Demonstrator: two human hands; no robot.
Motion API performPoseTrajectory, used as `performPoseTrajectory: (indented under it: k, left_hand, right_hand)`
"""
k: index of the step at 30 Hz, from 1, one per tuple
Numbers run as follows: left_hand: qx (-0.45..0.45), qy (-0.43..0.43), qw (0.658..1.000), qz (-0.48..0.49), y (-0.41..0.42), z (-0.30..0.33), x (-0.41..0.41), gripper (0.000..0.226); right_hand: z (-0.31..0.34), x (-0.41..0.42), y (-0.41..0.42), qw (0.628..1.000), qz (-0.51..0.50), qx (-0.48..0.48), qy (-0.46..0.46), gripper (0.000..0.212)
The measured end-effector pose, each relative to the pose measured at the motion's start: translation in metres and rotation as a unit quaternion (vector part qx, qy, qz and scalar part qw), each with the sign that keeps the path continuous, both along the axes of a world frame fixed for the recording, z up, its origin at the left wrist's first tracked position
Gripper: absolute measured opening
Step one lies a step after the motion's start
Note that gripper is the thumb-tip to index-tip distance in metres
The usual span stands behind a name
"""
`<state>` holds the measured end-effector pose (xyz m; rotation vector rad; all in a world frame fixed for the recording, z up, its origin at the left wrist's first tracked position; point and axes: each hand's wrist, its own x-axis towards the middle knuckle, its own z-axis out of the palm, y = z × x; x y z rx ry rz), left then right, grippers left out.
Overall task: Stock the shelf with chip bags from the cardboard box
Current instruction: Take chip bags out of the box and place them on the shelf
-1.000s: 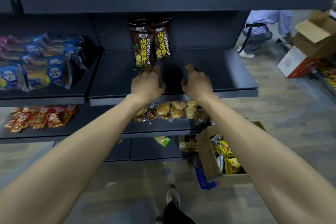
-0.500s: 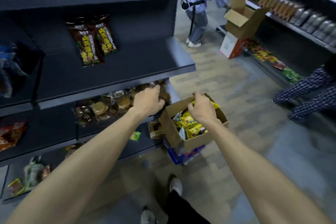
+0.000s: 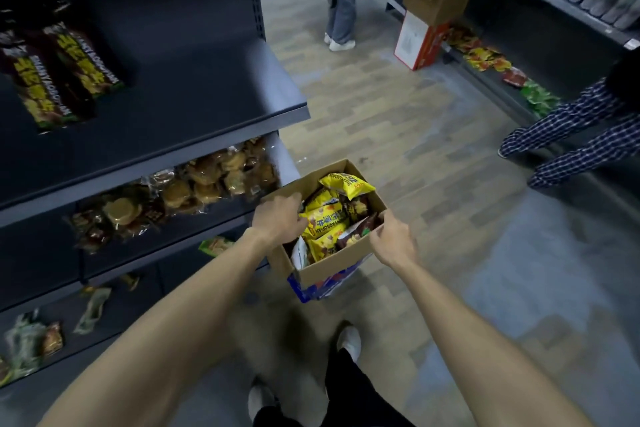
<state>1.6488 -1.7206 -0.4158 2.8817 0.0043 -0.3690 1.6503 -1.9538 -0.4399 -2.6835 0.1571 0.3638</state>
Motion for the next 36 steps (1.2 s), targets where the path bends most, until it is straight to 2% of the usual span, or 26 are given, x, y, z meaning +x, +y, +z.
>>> performPoseTrajectory:
  k: [6,10,14,21,25,29,33,36]
  left_hand:
    - [-0.001,-0.008,0.999,0.037,-0.016,-0.027,0.043,0.025]
    - [-0.019,0.014,0.999,0.048,-0.019,-0.042,0.058,0.029]
    - [-0.036,0.029,0.997,0.066,-0.018,-0.062,0.062,0.026]
    - [-0.052,0.083,0.993,0.058,-0.002,-0.096,0.07,0.029]
    - [-0.031,0.087,0.996,0.01,0.02,-0.109,0.079,0.03]
    - [0.036,0.031,0.996,-0.076,0.04,-0.12,0.091,0.034]
    - [0.036,0.041,0.992,-0.111,0.052,-0.131,0.106,0.036]
    - [0.04,0.039,0.988,-0.142,0.053,-0.137,0.113,0.037]
  right_hand:
    - [-0.022,0.05,-0.019,0.998,0.039,-0.007,0.041,0.025]
    - [-0.034,0.078,-0.021,0.997,0.054,0.006,0.056,0.034]
    - [-0.047,0.098,-0.014,0.996,0.054,0.018,0.07,0.03]
    - [-0.063,0.132,0.019,0.999,0.015,0.037,-0.003,0.03]
    - [-0.069,0.162,0.048,0.999,0.03,0.009,-0.004,0.032]
    - [-0.08,0.183,0.068,0.996,0.036,-0.063,0.042,0.039]
    - [-0.092,0.19,0.072,0.987,0.028,-0.123,0.102,0.058]
    - [-0.101,0.192,0.072,0.984,0.019,-0.132,0.114,0.058]
